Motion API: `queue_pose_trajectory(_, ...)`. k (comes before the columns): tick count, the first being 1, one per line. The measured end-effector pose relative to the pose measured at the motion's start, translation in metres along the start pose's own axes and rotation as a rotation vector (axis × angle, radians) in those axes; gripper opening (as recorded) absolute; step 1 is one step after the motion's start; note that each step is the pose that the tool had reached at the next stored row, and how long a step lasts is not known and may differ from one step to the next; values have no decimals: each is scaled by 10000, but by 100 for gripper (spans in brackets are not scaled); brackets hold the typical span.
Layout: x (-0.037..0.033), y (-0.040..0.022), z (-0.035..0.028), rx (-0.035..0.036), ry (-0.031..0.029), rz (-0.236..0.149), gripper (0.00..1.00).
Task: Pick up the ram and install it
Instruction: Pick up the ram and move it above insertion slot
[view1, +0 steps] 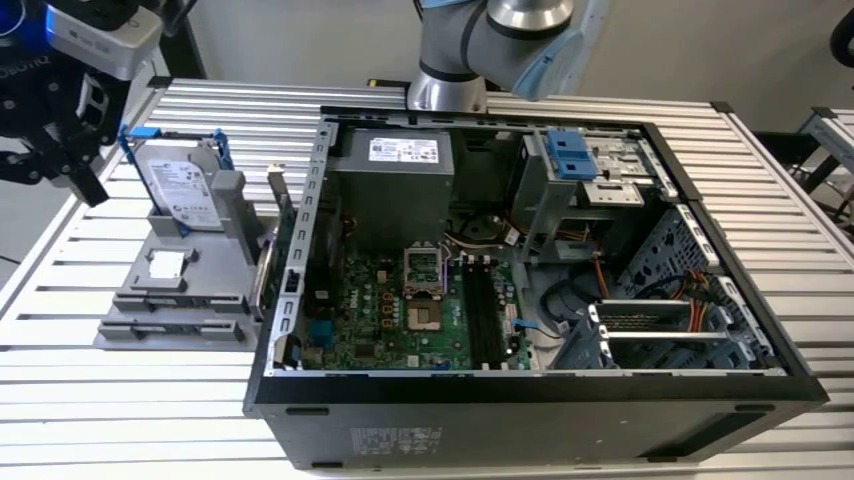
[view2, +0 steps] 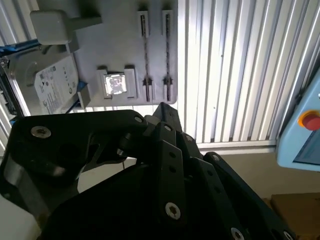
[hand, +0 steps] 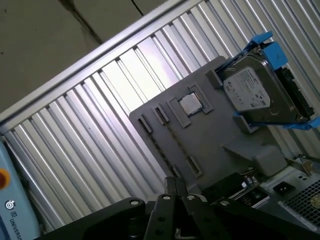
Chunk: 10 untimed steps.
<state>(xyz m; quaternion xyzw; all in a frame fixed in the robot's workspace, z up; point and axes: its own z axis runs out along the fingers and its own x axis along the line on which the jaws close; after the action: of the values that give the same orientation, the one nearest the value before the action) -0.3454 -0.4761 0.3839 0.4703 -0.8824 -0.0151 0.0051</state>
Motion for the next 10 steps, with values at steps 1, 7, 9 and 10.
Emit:
queue_pose_trajectory(1, 0, 0, 0, 0, 3, -87, 0)
queue_pose_trajectory(7, 0, 0, 0, -4, 19, -598, 0)
queue_pose_trajectory(9, 0, 0, 0, -5, 26, -794, 0)
queue_pose_trajectory(10, 0, 0, 0, -5, 29, -911, 0)
